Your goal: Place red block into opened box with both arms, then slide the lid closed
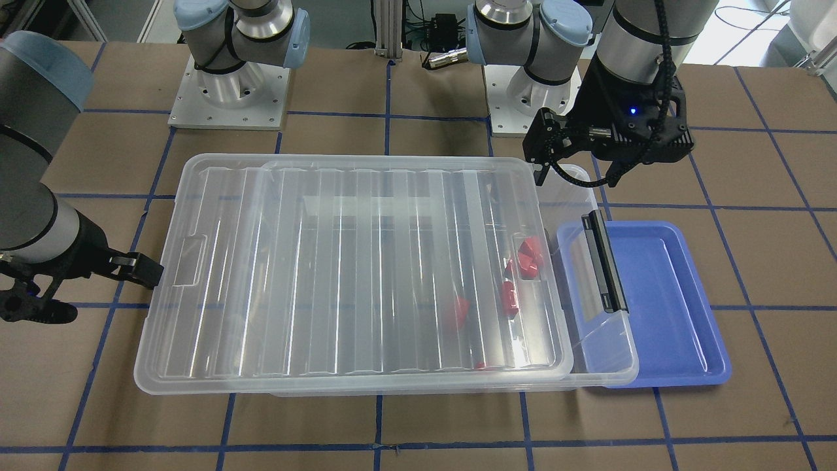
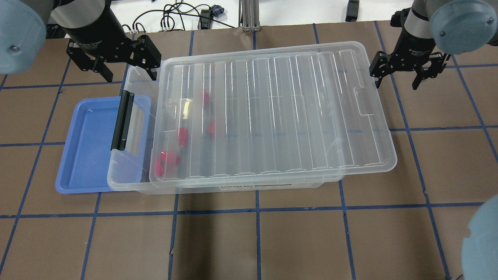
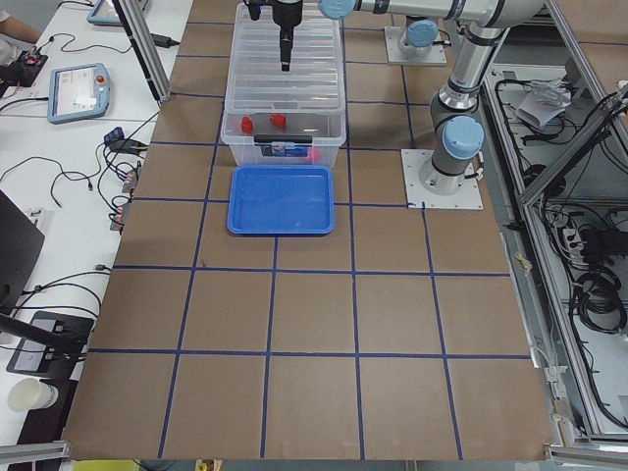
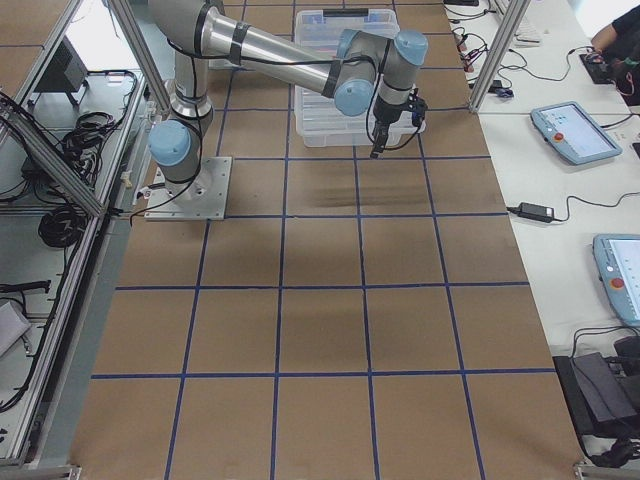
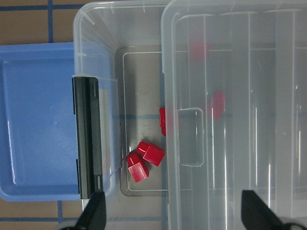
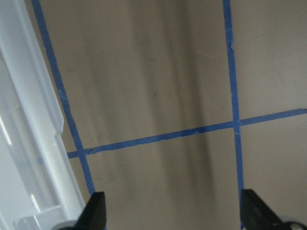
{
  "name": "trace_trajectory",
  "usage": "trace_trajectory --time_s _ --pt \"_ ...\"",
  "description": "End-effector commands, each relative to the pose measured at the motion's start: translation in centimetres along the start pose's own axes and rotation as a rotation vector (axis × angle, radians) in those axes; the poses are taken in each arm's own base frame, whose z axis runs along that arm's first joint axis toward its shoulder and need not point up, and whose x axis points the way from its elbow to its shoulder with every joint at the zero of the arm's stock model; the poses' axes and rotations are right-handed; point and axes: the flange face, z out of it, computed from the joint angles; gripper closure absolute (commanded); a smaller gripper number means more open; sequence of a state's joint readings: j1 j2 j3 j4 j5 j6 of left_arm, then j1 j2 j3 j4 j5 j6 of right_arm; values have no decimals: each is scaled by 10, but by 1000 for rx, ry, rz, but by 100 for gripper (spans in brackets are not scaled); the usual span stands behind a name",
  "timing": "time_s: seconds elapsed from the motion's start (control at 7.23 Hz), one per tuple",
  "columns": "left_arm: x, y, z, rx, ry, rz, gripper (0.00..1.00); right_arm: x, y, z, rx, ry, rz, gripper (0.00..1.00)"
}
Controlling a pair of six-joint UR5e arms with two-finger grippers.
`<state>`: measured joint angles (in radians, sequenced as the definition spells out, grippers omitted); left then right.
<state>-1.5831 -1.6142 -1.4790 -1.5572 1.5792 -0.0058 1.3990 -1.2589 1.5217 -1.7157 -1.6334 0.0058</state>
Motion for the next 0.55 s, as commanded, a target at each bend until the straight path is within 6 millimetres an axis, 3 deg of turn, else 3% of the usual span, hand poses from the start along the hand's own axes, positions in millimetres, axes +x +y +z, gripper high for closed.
trace_trajectory --time_s 0.0,0.42 --pt "-1 -1 2 -1 -7 -2 0 -31 6 0 1 -22 51 0" --pt "-5 -1 -3 7 -13 -7 0 -52 12 -2 1 -49 23 0"
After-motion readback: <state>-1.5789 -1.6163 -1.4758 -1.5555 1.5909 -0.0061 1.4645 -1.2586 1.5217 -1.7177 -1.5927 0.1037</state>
